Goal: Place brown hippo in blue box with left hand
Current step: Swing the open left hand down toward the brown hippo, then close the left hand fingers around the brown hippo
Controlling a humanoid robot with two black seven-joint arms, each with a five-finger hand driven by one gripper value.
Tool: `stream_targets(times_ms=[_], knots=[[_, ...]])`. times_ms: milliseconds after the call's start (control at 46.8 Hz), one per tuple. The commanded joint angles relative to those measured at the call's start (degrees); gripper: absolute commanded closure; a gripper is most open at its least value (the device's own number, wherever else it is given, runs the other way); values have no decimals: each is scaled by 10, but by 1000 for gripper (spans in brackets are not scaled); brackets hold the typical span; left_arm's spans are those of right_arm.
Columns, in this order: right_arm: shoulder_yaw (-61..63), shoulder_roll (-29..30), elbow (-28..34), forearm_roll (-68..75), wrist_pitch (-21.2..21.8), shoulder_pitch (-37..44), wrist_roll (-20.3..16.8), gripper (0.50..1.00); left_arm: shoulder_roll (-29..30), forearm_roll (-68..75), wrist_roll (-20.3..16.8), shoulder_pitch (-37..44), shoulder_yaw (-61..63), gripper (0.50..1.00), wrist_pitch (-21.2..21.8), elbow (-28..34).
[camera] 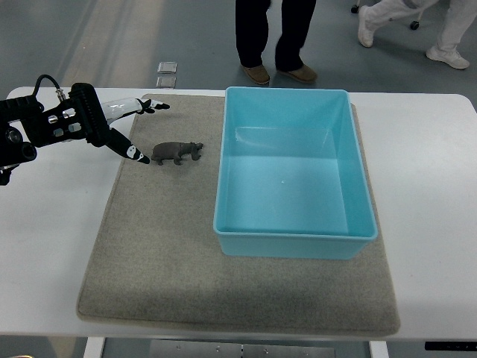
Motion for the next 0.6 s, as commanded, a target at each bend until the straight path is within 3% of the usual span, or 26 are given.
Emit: stream_targets(times_ms=[0, 577], knots=[[0, 0, 0, 0, 0, 0, 0, 562, -5, 4, 1, 4, 1, 514, 10, 3], [0, 0, 0, 1, 0, 0, 0, 564, -45, 12, 7, 20, 0, 521, 20, 33]])
